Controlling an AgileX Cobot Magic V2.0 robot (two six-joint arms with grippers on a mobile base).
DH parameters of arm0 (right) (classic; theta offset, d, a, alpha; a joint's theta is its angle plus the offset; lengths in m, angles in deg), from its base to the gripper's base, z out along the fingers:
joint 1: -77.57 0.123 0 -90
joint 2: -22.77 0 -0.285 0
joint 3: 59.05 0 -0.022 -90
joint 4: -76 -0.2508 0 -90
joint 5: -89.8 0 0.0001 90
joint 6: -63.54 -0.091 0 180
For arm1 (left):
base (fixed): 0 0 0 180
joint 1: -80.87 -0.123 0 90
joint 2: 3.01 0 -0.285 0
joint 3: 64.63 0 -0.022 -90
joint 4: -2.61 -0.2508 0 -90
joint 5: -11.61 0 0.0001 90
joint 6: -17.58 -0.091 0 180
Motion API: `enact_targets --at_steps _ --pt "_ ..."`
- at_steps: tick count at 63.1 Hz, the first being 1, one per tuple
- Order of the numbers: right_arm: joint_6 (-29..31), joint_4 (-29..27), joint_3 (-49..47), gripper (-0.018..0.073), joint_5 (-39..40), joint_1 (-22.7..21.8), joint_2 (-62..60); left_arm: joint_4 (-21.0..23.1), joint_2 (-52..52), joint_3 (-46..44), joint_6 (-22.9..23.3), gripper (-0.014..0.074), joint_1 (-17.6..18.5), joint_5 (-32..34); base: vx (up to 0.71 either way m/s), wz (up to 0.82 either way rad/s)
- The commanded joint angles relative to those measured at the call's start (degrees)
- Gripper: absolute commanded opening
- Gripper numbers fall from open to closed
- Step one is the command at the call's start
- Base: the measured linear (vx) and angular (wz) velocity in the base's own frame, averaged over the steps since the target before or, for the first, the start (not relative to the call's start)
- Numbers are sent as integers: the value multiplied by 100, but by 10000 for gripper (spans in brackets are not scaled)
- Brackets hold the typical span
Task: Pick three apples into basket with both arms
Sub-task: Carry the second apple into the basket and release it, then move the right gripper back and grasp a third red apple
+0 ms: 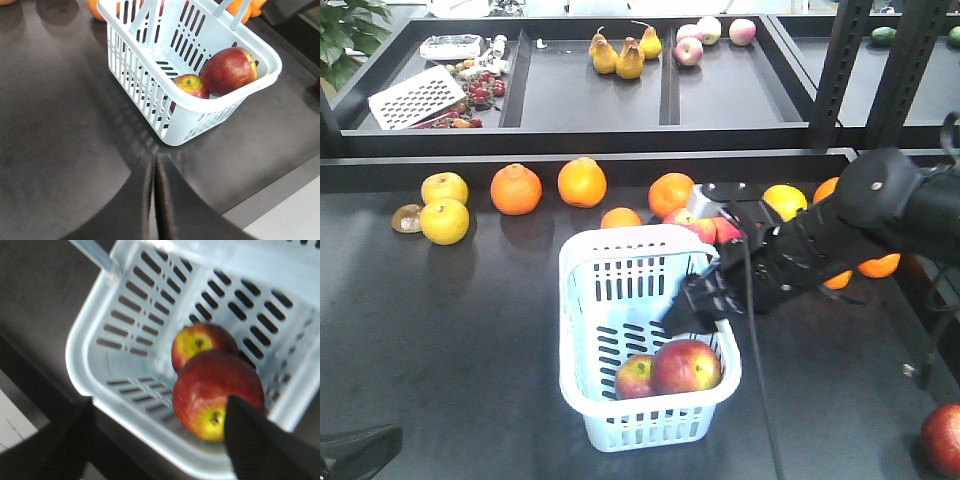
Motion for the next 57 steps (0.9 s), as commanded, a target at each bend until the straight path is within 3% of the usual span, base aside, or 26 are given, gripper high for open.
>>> enact_targets --at_steps 1,8,18,29,39,49,57 --pt "-755 816 -166 234 -221 -23 -520 136 28 -145 51 -6 -10 356 0 0" --pt "-1655 1892 -138 -16 -431 -130 -880 136 28 -145 51 -6 -10 356 0 0" --pt "-2397 3054 241 -9 -452 -774 -1384 136 28 -145 51 -6 -10 356 0 0" --pt "-2412 3202 808 18 -211 -2085 -1570 134 28 -145 51 -6 -10 344 0 0" --pt "-2032 3201 921 187 -204 -3049 -1389 138 28 -145 51 -6 -10 338 0 0" --pt "-1978 3209 921 523 -49 -3662 -1007 138 28 -145 51 -6 -10 338 0 0" --pt "-1985 3241 921 715 -32 -3859 -611 138 28 -145 51 -6 -10 338 0 0"
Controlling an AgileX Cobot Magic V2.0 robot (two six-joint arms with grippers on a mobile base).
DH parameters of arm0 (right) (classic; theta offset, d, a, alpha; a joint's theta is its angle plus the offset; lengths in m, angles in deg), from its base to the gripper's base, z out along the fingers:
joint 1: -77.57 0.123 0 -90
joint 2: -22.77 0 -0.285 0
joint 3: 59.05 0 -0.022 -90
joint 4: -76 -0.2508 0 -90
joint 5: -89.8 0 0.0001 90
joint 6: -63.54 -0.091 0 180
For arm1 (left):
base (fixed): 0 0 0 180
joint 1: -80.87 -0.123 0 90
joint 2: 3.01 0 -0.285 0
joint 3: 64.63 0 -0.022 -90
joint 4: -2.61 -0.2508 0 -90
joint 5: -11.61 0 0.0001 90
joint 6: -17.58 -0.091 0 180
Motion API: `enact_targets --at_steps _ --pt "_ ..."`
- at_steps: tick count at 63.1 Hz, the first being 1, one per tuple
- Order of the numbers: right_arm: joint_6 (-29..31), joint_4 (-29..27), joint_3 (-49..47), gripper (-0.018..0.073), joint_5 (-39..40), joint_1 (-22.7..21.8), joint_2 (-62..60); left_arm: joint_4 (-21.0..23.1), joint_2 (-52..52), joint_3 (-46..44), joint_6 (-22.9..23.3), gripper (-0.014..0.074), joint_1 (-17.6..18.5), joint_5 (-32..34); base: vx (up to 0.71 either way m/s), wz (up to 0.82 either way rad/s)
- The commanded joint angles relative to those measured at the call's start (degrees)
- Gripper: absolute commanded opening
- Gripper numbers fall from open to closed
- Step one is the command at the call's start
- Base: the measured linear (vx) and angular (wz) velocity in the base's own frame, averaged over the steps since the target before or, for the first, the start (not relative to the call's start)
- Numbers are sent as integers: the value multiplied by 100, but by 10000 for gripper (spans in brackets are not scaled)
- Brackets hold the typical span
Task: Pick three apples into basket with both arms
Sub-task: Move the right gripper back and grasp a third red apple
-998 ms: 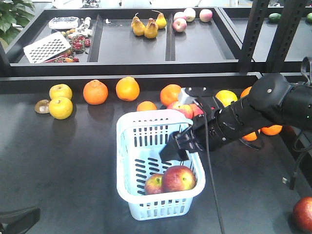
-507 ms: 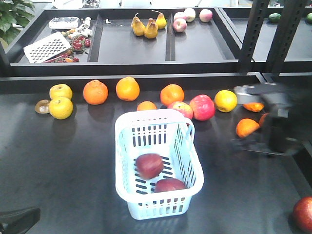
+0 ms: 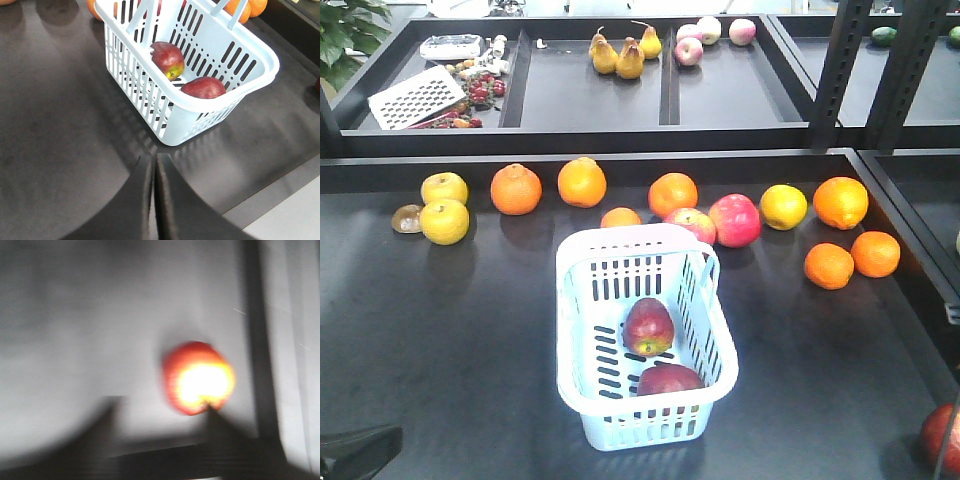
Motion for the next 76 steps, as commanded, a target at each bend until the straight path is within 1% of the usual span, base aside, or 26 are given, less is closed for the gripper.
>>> enact_targets --at_steps 1,9,16,31,45,54,61,65,67,69,71,76 --pt "55 24 -121 729 171 -160 122 138 28 -145 51 -6 -10 338 0 0" --pt "-7 185 -121 723 387 -168 500 138 28 -145 51 -6 -10 332 0 0" --pt "-149 292 -121 715 440 -168 770 138 28 -145 51 -6 -10 332 0 0" --pt "-192 535 -121 689 544 -168 1490 138 28 -145 51 -6 -10 332 0 0" --pt "-234 550 -121 679 824 -156 2139 138 28 -145 51 -6 -10 332 0 0" --pt "-240 550 -121 646 864 -156 2405 138 28 -145 51 -6 -10 332 0 0" --pt "-290 520 -127 561 871 -156 2381 138 28 -145 51 -6 -10 332 0 0" --pt "-251 409 -133 468 890 -156 2277 138 28 -145 51 -6 -10 332 0 0" --pt "-232 325 -138 416 891 -156 2173 138 28 -145 51 -6 -10 332 0 0" --pt "-147 185 -138 342 896 -156 2038 138 28 -145 51 -6 -10 332 0 0" --pt "4 67 -138 264 896 -149 1915 138 28 -145 51 -6 -10 332 0 0" --pt "444 -381 -138 110 806 -149 1517 138 28 -145 51 -6 -10 332 0 0"
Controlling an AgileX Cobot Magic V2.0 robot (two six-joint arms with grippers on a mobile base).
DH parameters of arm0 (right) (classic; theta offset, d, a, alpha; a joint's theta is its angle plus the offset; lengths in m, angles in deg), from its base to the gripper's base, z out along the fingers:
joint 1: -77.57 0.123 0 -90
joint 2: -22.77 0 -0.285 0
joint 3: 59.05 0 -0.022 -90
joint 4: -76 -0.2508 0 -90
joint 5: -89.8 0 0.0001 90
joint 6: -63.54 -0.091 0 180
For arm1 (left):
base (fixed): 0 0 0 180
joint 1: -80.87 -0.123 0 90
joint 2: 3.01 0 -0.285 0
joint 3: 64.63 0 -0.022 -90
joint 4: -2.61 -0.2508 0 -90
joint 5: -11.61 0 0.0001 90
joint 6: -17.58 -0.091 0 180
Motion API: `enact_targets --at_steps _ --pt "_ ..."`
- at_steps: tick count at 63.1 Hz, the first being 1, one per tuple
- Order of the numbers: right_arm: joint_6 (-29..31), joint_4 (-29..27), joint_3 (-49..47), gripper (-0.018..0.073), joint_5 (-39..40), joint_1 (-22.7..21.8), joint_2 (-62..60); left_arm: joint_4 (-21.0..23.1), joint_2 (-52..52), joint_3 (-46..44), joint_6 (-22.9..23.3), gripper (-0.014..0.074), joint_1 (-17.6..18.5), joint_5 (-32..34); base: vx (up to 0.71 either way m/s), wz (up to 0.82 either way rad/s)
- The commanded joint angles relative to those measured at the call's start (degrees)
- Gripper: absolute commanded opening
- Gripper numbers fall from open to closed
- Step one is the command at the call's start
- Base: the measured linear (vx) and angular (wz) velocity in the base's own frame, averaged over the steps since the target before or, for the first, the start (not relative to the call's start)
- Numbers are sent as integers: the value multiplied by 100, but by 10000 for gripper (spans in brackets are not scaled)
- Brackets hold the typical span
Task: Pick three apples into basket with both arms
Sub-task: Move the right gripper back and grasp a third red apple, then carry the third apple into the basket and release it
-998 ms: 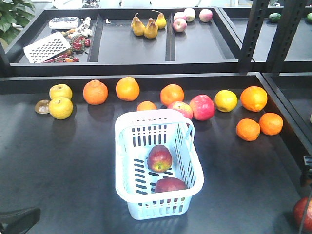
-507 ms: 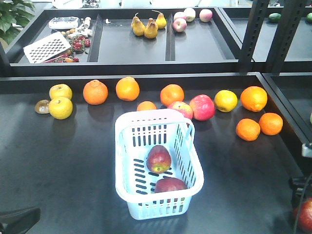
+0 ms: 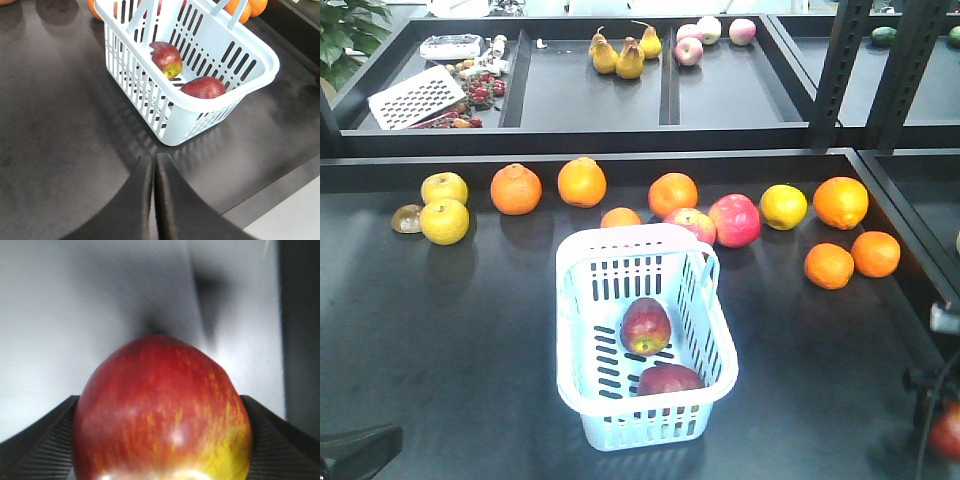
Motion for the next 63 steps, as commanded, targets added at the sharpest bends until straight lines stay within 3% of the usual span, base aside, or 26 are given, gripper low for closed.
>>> enact_targets --at_steps 1,4,15,22,31,45,49,55,63 --pt "605 -577 -128 66 -102 -20 -760 137 28 -145 51 -6 -10 332 0 0" --pt "844 -982 -128 -15 -190 -20 -1008 137 28 -145 51 -6 -10 332 0 0" --pt "2233 -2795 -109 -8 -790 -2 -2117 137 28 -145 51 -6 -10 332 0 0" --pt "3037 -3768 -109 -4 -1296 314 -2751 137 28 -145 51 -6 -10 332 0 0" --pt "3127 -4186 -109 -1 -1246 1365 -3363 137 28 -145 51 -6 -10 332 0 0" --pt "2760 -4216 -109 46 112 3309 -3280 137 28 -145 51 -6 -10 354 0 0" --pt "2738 -4210 -109 89 634 3700 -3073 137 28 -145 51 -6 -10 354 0 0" --pt "2737 -4248 -109 208 1086 3925 -2733 137 28 -145 51 -6 -10 354 0 0" --pt "2829 -4657 -181 475 1147 3919 -2248 137 28 -145 51 -6 -10 358 0 0"
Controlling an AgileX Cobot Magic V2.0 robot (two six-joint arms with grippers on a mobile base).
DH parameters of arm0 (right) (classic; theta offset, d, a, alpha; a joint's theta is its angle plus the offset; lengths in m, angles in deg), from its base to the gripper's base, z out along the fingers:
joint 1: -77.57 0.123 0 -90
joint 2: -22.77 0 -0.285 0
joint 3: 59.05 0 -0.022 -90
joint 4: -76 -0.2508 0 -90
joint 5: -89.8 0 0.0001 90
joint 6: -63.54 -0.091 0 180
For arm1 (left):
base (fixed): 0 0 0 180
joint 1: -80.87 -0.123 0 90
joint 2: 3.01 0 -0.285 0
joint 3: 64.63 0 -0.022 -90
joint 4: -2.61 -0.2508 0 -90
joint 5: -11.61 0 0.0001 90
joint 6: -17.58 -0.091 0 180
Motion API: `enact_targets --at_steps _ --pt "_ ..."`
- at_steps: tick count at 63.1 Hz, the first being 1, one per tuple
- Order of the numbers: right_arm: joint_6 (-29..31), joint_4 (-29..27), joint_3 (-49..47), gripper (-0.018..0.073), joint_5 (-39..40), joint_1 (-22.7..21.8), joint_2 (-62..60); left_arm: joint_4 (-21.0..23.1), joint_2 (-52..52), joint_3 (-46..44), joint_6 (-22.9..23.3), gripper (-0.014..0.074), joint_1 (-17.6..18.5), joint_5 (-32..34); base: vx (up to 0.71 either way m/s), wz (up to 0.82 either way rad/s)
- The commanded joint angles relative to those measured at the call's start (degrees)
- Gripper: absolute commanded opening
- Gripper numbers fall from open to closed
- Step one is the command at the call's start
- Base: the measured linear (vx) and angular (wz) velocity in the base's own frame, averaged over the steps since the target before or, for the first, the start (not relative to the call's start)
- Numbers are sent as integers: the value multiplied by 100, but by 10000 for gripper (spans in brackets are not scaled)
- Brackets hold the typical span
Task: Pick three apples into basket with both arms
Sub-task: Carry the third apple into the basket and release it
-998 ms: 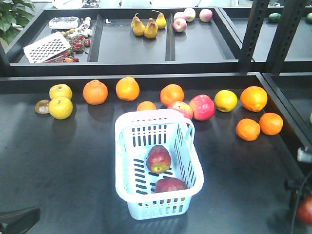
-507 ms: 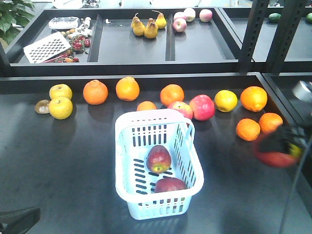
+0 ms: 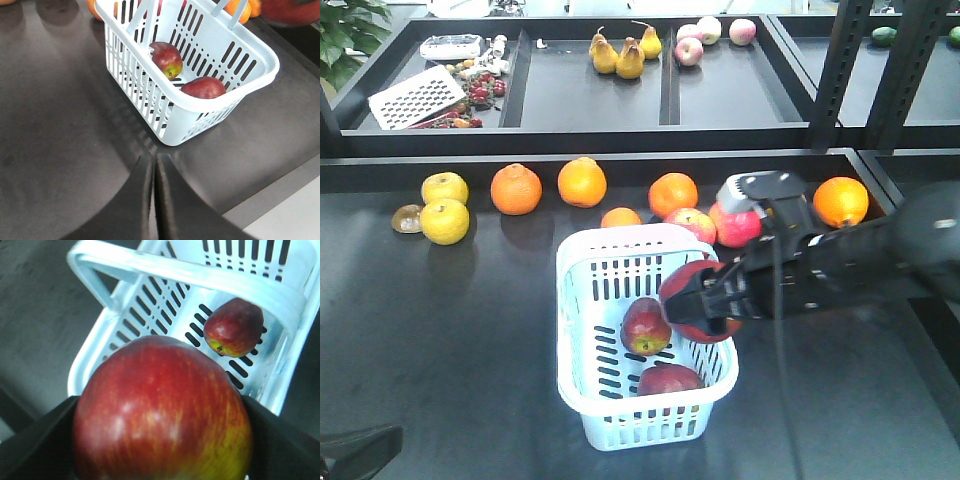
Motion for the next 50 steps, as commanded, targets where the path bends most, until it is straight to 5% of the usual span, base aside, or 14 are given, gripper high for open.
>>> enact_targets --at_steps 1,8,24,36,46,50 --pt "89 -379 -227 521 294 1 109 137 28 -145 51 -6 -10 358 0 0" --pt "157 -404 -346 725 281 1 301 137 28 -145 51 -6 -10 358 0 0" --pt "172 -510 -391 683 217 1 314 137 28 -145 51 -6 -10 358 0 0" --pt "184 -195 -391 414 -119 -1 -83 137 28 -145 51 -6 -10 358 0 0" --pt "178 526 -391 -7 -508 -6 -802 137 28 -145 51 -6 -10 352 0 0" --pt "140 805 -323 -13 -721 -6 -1174 137 28 -145 51 -6 -10 352 0 0"
